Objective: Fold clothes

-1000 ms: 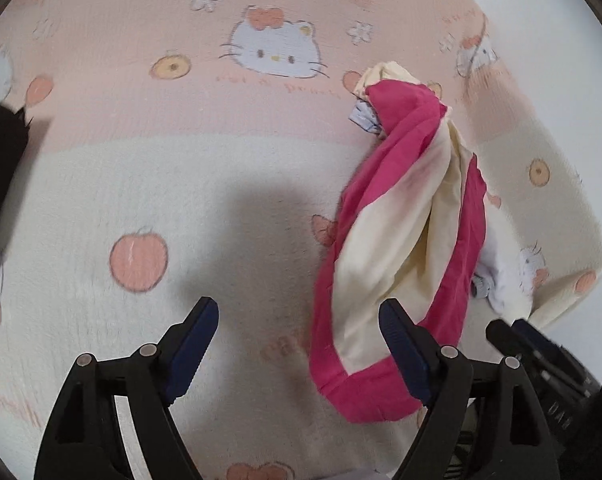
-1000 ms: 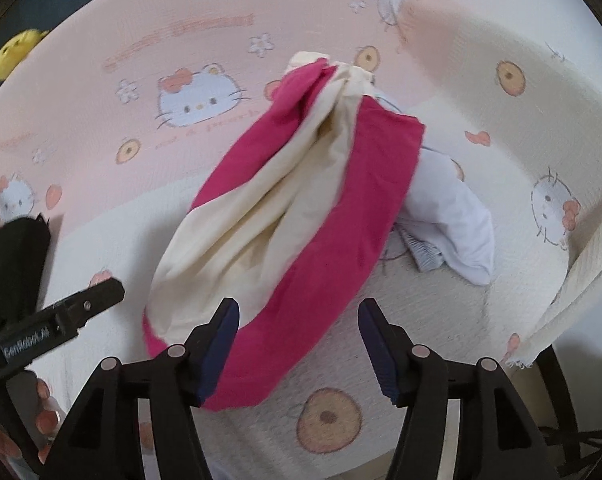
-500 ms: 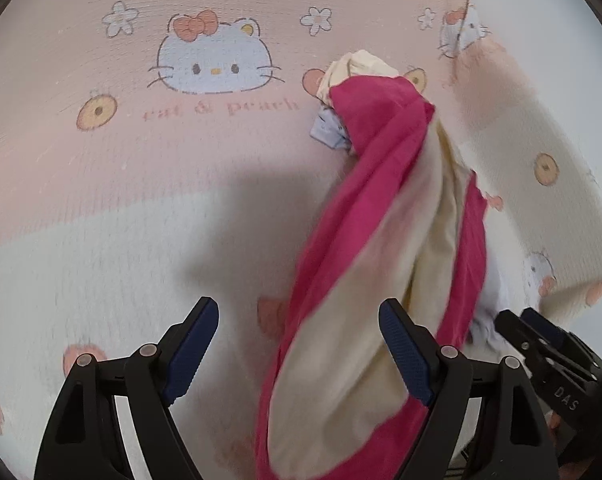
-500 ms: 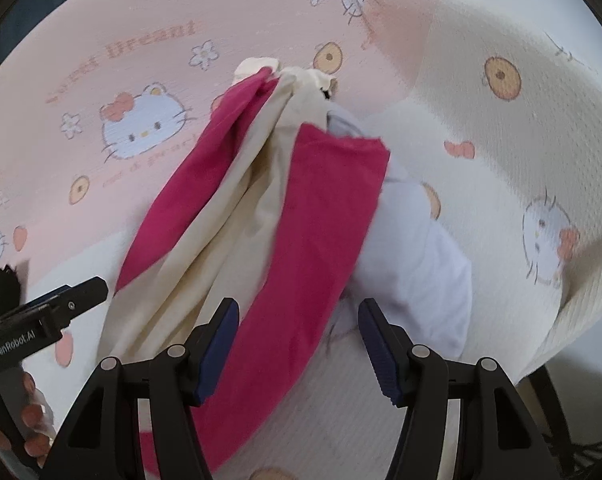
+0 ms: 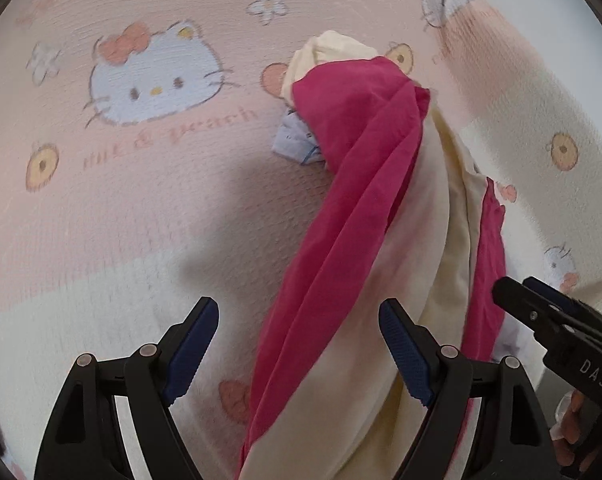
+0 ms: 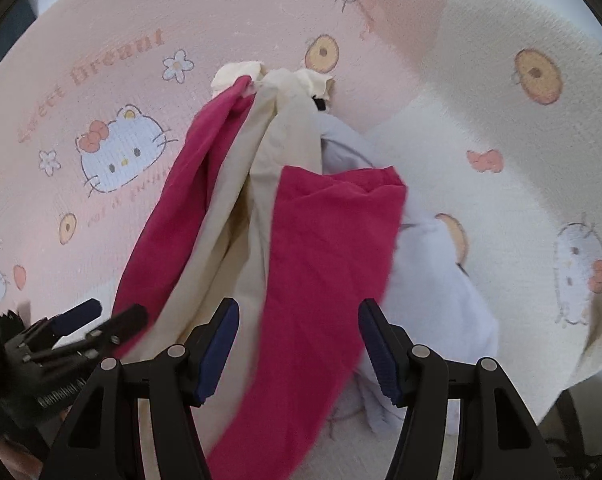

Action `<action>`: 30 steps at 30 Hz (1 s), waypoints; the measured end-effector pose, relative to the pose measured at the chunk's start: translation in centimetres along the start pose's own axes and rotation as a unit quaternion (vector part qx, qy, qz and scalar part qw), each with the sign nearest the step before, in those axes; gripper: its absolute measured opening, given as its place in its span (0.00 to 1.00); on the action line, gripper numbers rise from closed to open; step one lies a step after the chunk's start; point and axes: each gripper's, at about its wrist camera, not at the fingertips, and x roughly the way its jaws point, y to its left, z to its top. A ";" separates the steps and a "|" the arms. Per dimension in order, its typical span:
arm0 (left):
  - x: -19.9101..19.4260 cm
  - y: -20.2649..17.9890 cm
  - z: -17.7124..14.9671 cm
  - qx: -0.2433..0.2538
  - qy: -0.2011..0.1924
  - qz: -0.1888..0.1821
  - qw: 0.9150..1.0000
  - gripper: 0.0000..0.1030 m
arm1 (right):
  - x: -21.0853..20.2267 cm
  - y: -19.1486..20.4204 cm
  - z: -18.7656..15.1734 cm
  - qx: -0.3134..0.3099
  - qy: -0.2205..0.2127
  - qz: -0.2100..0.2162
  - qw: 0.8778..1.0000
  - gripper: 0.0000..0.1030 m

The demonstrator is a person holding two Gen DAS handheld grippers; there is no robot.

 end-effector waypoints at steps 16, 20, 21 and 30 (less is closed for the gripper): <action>2.9 -0.8 0.2 0.039 0.006 0.030 0.999 0.75 | 3.5 0.0 1.2 0.015 0.003 -0.027 1.000 0.59; 3.4 -0.7 0.1 0.038 0.010 0.045 0.998 0.44 | 3.6 -0.2 1.2 0.016 -0.001 -0.024 1.000 0.49; 3.6 -0.6 0.1 0.031 0.012 0.047 0.998 0.37 | 3.6 -0.3 1.1 0.015 -0.001 -0.023 1.000 0.39; 2.3 2.3 -0.7 -0.026 0.006 0.090 0.996 0.06 | 1.7 0.8 0.3 -0.017 -0.021 -0.063 0.998 0.05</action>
